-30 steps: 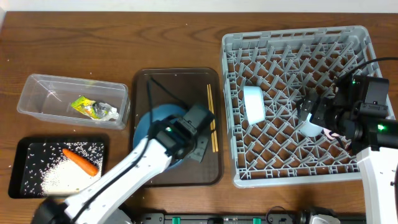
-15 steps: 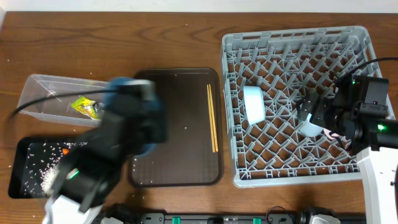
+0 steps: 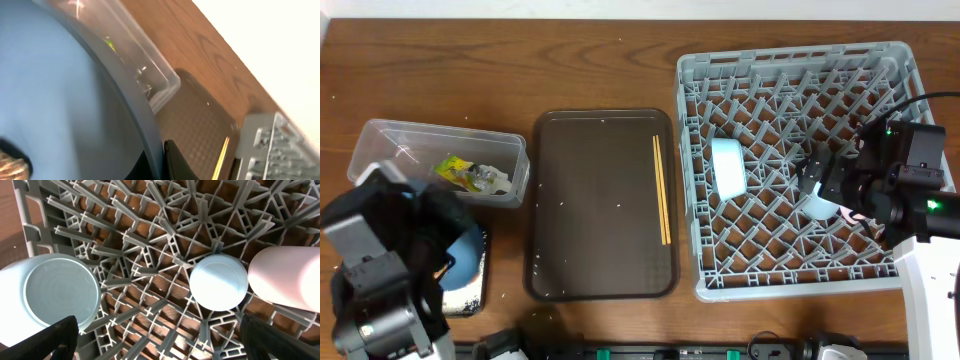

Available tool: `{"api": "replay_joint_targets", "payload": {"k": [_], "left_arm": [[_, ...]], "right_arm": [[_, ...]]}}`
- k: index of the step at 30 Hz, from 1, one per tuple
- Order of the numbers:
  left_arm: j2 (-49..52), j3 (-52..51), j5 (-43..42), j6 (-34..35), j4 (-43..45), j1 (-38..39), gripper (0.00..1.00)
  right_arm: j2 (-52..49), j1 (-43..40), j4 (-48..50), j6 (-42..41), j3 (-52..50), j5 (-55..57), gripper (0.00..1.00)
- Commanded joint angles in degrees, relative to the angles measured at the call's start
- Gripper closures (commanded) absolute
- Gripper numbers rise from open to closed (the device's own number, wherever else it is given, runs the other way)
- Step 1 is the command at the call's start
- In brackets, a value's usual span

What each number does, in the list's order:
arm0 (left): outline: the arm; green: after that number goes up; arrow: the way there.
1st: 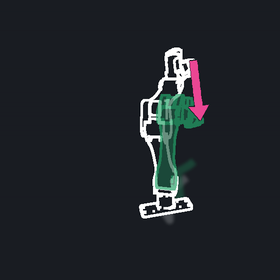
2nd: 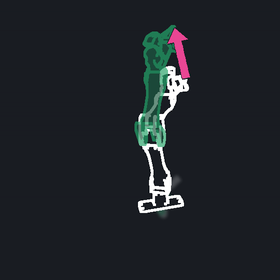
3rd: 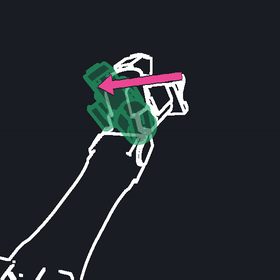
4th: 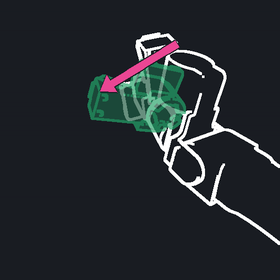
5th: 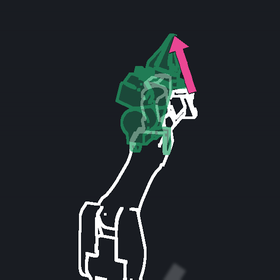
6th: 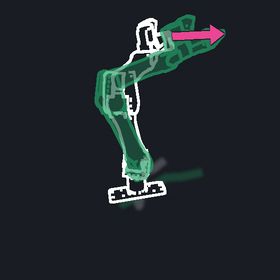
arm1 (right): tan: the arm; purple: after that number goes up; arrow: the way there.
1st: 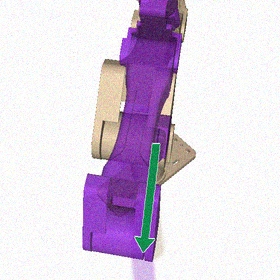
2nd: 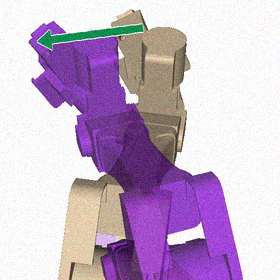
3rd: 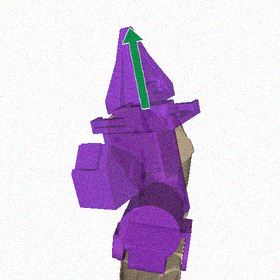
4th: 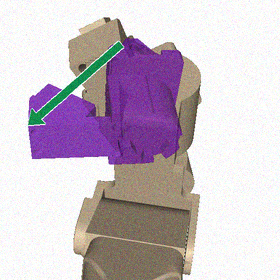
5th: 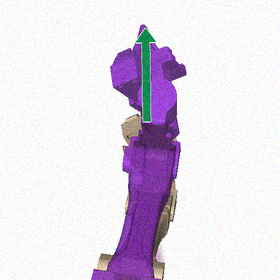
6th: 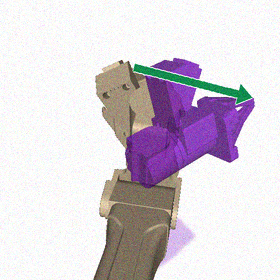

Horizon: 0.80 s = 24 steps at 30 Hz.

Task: Sort waste into correct bins and load items into the dishwasher rack
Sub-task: 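Lift the blue plate and tip it over the black tray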

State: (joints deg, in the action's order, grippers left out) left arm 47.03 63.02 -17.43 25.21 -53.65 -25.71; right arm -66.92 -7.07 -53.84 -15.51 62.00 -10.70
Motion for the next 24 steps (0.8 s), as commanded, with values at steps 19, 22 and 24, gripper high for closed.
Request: {"api": "replay_joint_targets", "payload": {"k": [19, 22, 24], "left_arm": [[4.5, -13.3, -58.4, -19.8, 10.5, -38.6, 0.94], [4.5, -13.3, -60.7, -24.8, 11.2, -38.9, 0.94], [4.6, -13.3, -62.3, -24.6, 10.6, -39.8, 0.94]], "right_arm": [[0.2, -0.4, -1.0, -0.3, 0.8, -0.3, 0.02], [0.2, -0.4, -1.1, -0.3, 0.8, -0.3, 0.02], [0.2, -0.4, -1.3, -0.3, 0.8, -0.3, 0.02]]}}
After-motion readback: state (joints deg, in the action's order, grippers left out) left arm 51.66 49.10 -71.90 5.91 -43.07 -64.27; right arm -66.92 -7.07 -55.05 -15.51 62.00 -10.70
